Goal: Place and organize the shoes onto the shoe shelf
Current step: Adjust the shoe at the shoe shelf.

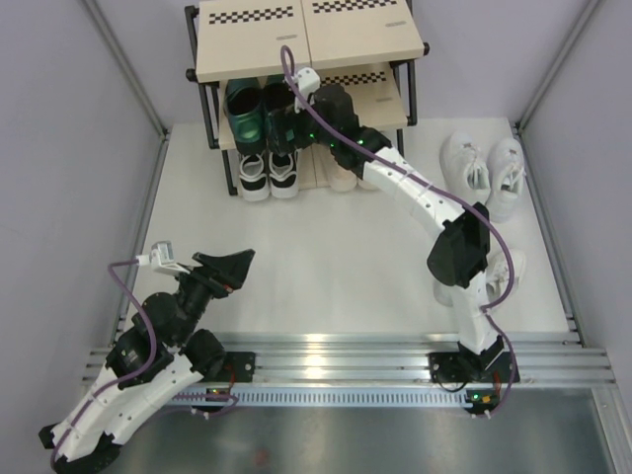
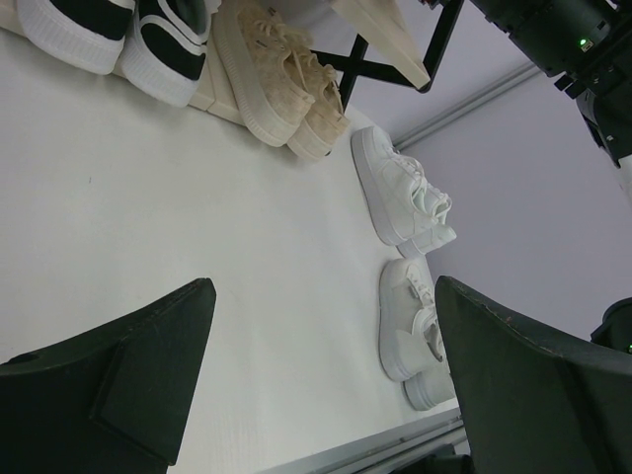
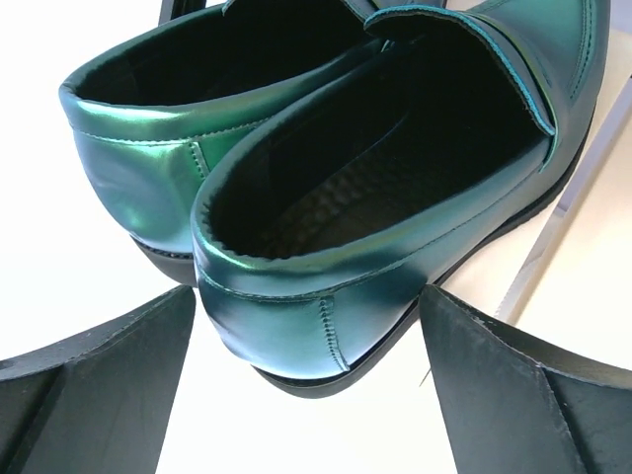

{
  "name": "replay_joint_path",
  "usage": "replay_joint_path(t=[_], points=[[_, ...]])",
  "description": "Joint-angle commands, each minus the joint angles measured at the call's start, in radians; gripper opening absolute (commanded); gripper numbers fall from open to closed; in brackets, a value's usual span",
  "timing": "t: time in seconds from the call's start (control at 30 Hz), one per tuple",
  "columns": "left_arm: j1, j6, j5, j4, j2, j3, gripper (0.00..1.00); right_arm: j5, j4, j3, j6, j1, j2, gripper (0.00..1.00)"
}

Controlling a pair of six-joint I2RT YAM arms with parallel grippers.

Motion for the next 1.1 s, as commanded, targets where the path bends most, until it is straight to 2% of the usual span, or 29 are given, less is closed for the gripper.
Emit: replay_joint_path(t=[0.0, 0.27, 0.5, 0.57, 0.7, 0.8, 0.83, 0.9, 0.97, 1.0, 1.07], points=[[0.004, 0.009, 0.002, 0.034, -0.013, -0.001, 0.98, -0.036, 0.033, 0.059, 0.001, 0.035, -0.058, 0.95], [0.004, 0.018, 0.01, 0.034, -0.015, 0.006, 0.98, -0.059, -0.031, 0.022, -0.16, 0.024, -0.124, 0.99], [0.004, 0.085, -0.007, 0.036, -0.009, 0.032, 0.98, -0.227, -0.115, 0.013, -0.306, -0.002, -0.215, 0.99], [0.004, 0.115, -0.016, 0.036, 0.013, 0.049, 0.98, -0.264, -0.144, -0.017, -0.352, -0.005, -0.265, 0.99], [0.002, 0.168, -0.007, 0.036, 0.085, 0.108, 0.98, -0.44, -0.227, -0.118, -0.456, -0.026, -0.379, 1.0], [0.002, 0.223, 0.014, 0.034, 0.166, 0.161, 0.98, -0.54, -0.231, -0.279, -0.499, -0.072, -0.524, 0.99], [0.002, 0.251, 0.022, 0.034, 0.204, 0.186, 0.98, -0.547, -0.223, -0.38, -0.495, -0.11, -0.567, 0.99], [0.004, 0.28, 0.034, 0.034, 0.238, 0.201, 0.98, -0.531, -0.185, -0.476, -0.456, -0.161, -0.696, 0.99], [0.004, 0.312, 0.045, 0.034, 0.281, 0.217, 0.98, -0.55, -0.18, -0.602, -0.429, -0.271, -0.82, 0.99], [0.002, 0.328, 0.047, 0.034, 0.296, 0.22, 0.98, -0.568, -0.229, -0.663, -0.432, -0.357, -0.854, 0.99], [0.004, 0.34, 0.053, 0.036, 0.336, 0.221, 0.98, -0.576, -0.316, -0.7, -0.485, -0.44, -0.937, 0.99]])
